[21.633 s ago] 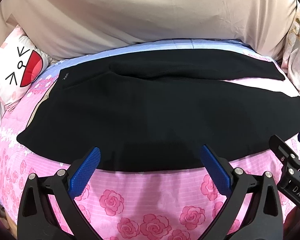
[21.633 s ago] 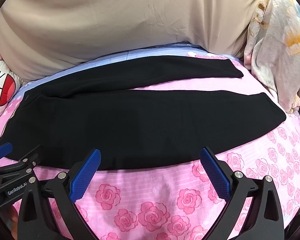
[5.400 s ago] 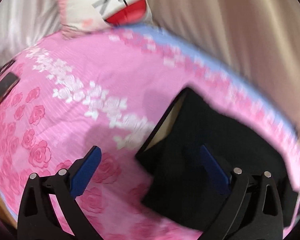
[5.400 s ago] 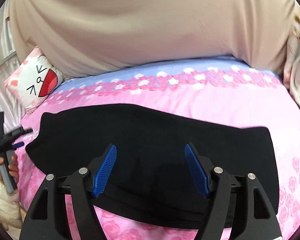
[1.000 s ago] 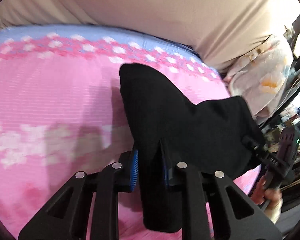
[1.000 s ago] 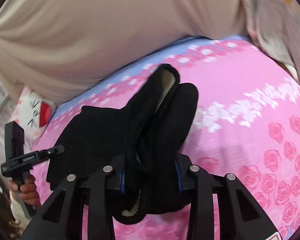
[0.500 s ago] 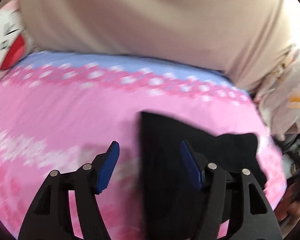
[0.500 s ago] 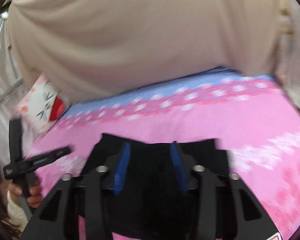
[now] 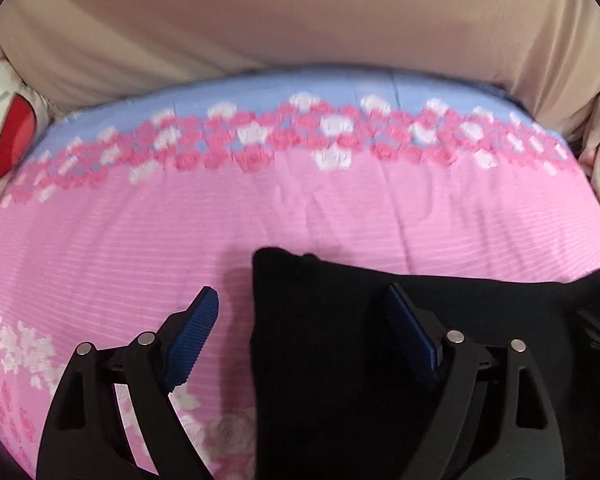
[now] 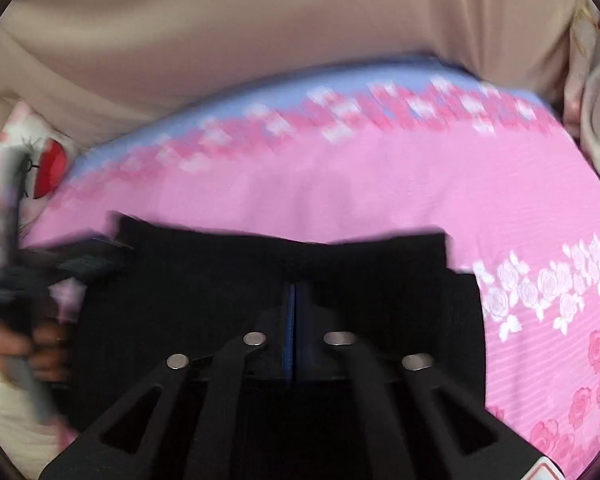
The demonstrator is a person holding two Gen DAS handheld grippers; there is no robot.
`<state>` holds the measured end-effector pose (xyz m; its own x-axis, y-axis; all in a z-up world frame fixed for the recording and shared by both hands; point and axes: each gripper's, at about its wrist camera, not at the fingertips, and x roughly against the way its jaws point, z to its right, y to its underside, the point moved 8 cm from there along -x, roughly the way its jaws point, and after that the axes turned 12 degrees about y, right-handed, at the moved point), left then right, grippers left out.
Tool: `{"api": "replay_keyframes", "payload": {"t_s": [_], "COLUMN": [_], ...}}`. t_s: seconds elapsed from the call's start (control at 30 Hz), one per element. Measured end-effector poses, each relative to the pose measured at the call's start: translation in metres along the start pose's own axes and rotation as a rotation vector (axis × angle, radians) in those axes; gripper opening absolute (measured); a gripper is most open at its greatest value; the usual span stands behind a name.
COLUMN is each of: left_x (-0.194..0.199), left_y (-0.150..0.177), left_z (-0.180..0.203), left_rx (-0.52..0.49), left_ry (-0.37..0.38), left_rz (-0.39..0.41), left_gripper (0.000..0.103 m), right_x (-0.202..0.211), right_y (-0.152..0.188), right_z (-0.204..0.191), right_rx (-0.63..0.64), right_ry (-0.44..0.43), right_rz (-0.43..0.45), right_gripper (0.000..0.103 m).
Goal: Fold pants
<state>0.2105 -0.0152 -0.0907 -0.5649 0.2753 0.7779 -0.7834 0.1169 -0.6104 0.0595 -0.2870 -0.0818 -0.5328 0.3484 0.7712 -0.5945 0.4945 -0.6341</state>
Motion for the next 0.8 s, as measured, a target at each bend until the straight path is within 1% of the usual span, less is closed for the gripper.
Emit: {"api": "replay_keyframes", "payload": {"t_s": [0.03,0.07,0.1,0.13,0.2,0.3,0.37,0.43,0.47,0.5,0.53,0.57,0.6,0.63,0.67,0.7,0.73,0.8], "left_x": [0.018,0.028,0.040,0.048,0.060,0.067,0.068,0.066,0.066,0.066,0.067,0.067,0.067,0.067,0.067,0.068,0.068,0.071], "left_y": [-0.002,-0.004,-0.005,-0.004,-0.002,0.006,0.013,0.021,0.025,0.030,0.035,0.038,0.042,0.045,0.048,0.051,0.053,0.058], "left_z": [0.002,0.005,0.008,0.010,0.014,0.019,0.019,0.017,0.015,0.014,0.012,0.010,0.007,0.005,0.004,0.002,0.001,-0.003], "left_rx": [-0.025,-0.046,-0.064,-0.078,-0.103,-0.114,-0.110,-0.102,-0.096,-0.094,-0.085,-0.080,-0.077,-0.073,-0.071,-0.072,-0.071,-0.062], "left_ry": [-0.018,-0.027,-0.034,-0.035,-0.039,-0.051,-0.050,-0.052,-0.056,-0.057,-0.059,-0.062,-0.066,-0.073,-0.078,-0.084,-0.088,-0.089], "left_rz": [0.045,0.076,0.098,0.109,0.119,0.110,0.093,0.071,0.063,0.056,0.047,0.042,0.033,0.028,0.025,0.021,0.020,0.016], "left_gripper": [0.082,0.082,0.084,0.085,0.086,0.086,0.086,0.086,0.086,0.086,0.086,0.086,0.086,0.086,0.086,0.086,0.086,0.086], "right_x": [0.006,0.016,0.027,0.044,0.065,0.083,0.092,0.097,0.095,0.091,0.080,0.065,0.057,0.060,0.065,0.072,0.082,0.090], "right_y": [0.000,-0.001,0.000,0.000,0.004,0.014,0.021,0.034,0.043,0.050,0.062,0.075,0.082,0.082,0.081,0.079,0.075,0.074], "right_z": [0.005,0.007,0.007,0.009,0.010,0.007,-0.003,-0.020,-0.029,-0.033,-0.036,-0.037,-0.037,-0.036,-0.036,-0.039,-0.046,-0.058], "right_rx": [-0.041,-0.052,-0.049,-0.033,-0.022,-0.010,0.017,0.068,0.103,0.125,0.148,0.163,0.164,0.149,0.137,0.131,0.129,0.148], "right_ry": [-0.032,-0.027,-0.007,0.019,0.010,-0.007,-0.013,-0.046,-0.055,-0.056,-0.045,-0.032,-0.030,-0.030,-0.032,-0.051,-0.089,-0.126], "right_rz": [-0.003,0.007,0.035,0.083,0.113,0.117,0.122,0.111,0.093,0.077,0.039,-0.016,-0.025,-0.002,-0.007,-0.005,0.026,0.045], "right_gripper": [0.000,0.002,0.012,0.012,0.012,0.012,0.012,0.012,0.013,0.018,0.020,0.020,0.020,0.020,0.023,0.022,0.023,0.023]}}
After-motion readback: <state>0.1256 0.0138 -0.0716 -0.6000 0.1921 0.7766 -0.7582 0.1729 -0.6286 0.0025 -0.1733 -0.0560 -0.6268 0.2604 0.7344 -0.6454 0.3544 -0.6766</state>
